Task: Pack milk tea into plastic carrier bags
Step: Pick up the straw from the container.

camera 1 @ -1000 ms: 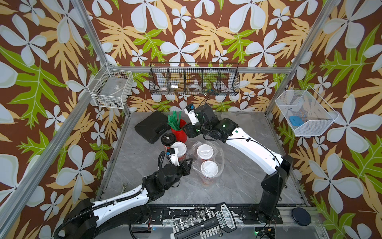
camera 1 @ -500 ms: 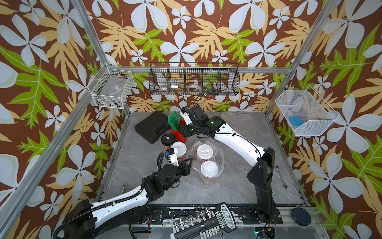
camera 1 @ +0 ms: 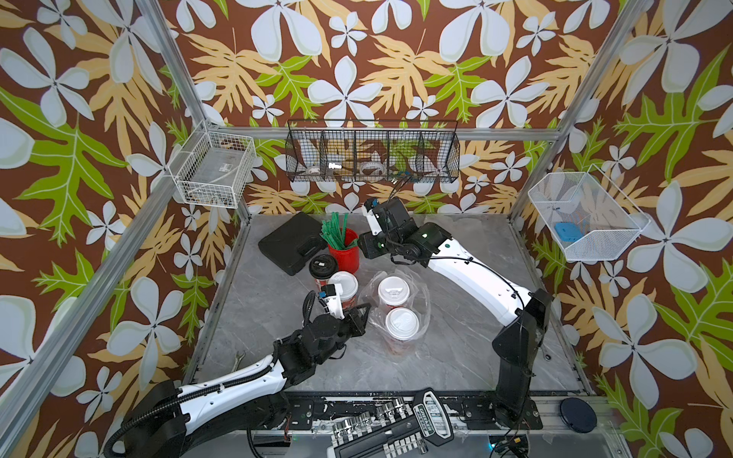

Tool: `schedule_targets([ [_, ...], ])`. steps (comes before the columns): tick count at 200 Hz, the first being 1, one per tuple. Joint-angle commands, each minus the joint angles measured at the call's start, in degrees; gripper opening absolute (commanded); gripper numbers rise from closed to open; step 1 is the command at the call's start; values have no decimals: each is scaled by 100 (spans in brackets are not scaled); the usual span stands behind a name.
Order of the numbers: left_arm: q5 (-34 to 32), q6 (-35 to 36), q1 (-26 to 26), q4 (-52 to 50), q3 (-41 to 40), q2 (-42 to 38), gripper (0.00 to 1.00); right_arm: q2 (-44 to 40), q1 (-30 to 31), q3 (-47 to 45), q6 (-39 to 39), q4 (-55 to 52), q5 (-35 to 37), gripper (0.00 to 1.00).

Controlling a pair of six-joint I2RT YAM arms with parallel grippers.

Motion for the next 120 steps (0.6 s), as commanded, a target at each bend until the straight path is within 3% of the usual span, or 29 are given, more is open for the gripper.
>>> schedule_targets([
  [1, -18, 6, 8, 138, -12, -60, 0, 193, 5, 142, 132, 137, -188, 50],
  [23, -49, 24, 8, 98, -3, -124, 0, 421, 1, 319, 167, 167, -356, 43],
  [53, -82, 33, 8, 36, -3, -195, 0, 598, 5, 440, 228, 225, -483, 24],
  [120, -107, 50, 14, -3, -12, -250, 0, 736, 2, 459, 343, 176, -710, 30],
])
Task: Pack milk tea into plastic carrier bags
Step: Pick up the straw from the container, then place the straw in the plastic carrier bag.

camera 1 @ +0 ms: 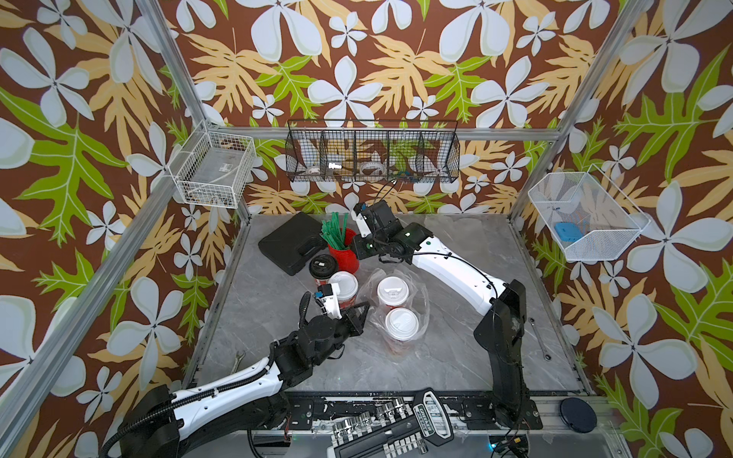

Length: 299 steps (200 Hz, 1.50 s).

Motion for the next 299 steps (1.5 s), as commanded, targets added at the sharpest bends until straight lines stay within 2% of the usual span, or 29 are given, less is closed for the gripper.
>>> schedule_targets([
  [1, -59, 48, 11, 4, 1, -16, 0, 8, 3, 13, 72, 50, -76, 30],
  [12, -59, 48, 8, 4, -7, -18, 0, 8, -1, 13, 63, 47, -59, 25],
  [47, -67, 39, 8, 3, -25, -34, 0, 13, -2, 43, 20, 8, 65, 0],
  [105, -113, 39, 9, -4, -60, -107, 0, -147, 1, 358, -187, -437, 392, 0],
  [148, -122, 66, 8, 0, -58, -130, 0, -686, 11, 515, -426, -1138, 595, 0],
  [183, -137, 74, 9, 5, -69, -139, 0, -1586, 41, 235, -533, -1650, 725, 0],
  [228, -182, 107, 11, -30, -60, -122, 0, -3024, 252, -331, -378, -2444, 1421, 0],
  [267, -171, 147, 8, -74, 36, -13, 0, -4159, 331, -948, 63, -2983, 1522, 0],
  [299, -170, 188, 8, -50, 171, 145, 0, -4801, 342, -1511, 269, -3156, 1314, 0],
])
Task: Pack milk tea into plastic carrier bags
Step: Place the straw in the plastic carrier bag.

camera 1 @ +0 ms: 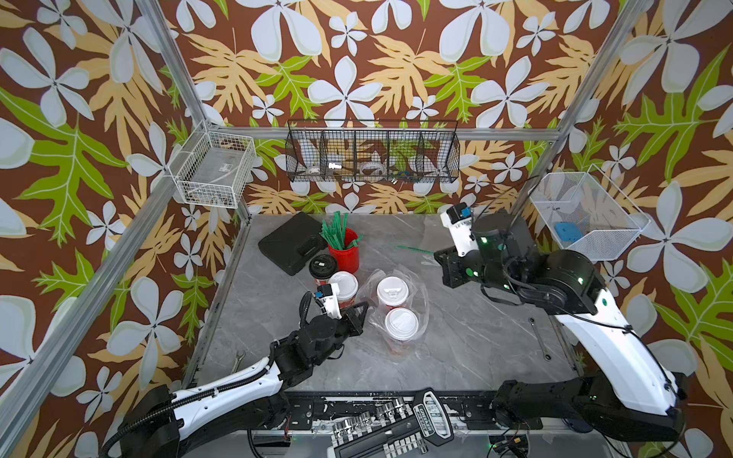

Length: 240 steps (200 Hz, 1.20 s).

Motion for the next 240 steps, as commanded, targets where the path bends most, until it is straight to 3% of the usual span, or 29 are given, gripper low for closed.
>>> schedule_targets([
  [1, -64, 94, 8, 78, 117, 84, 0, -308, 9, -292, 261, -313, -66, 0],
  [40, -83, 156, 8, 106, 264, 210, 0, -632, 4, -661, 310, -157, -601, 0],
  [87, -110, 156, 8, 94, 243, 160, 0, -407, 35, -665, 139, 88, -1251, 0],
  [187, -119, 175, 10, 70, 221, 114, 0, 151, 145, -314, -117, -149, -1381, 0],
  [240, -127, 207, 9, 134, 237, 79, 0, 668, 145, 86, -329, -568, -1081, 0],
])
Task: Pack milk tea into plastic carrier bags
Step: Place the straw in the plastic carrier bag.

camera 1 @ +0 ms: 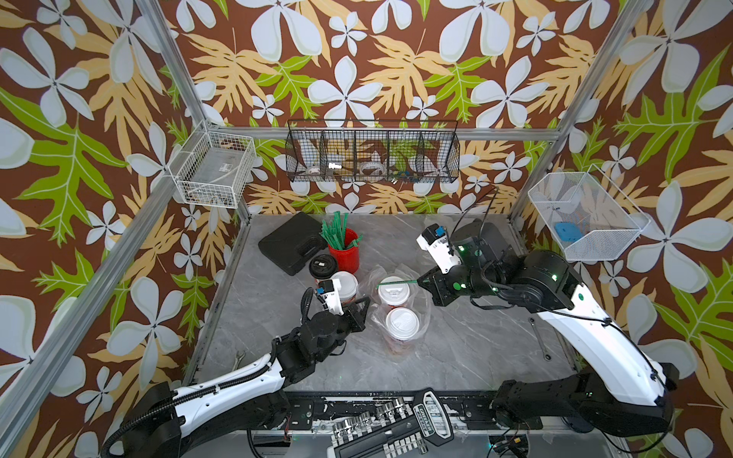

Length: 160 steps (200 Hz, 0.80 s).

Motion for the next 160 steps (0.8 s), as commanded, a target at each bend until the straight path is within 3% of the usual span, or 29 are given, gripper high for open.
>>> schedule_targets([
  [1, -18, 48, 8, 131, 13, -22, 0, 167, 3, 132, -139, -256, 215, 0],
  [103, 134, 238, 8, 310, 118, 95, 0, 1176, 0, 927, -361, -596, 232, 0],
  [160, 254, 348, 9, 502, 207, 227, 0, 1892, -1, 1697, -438, -1245, 796, 0],
])
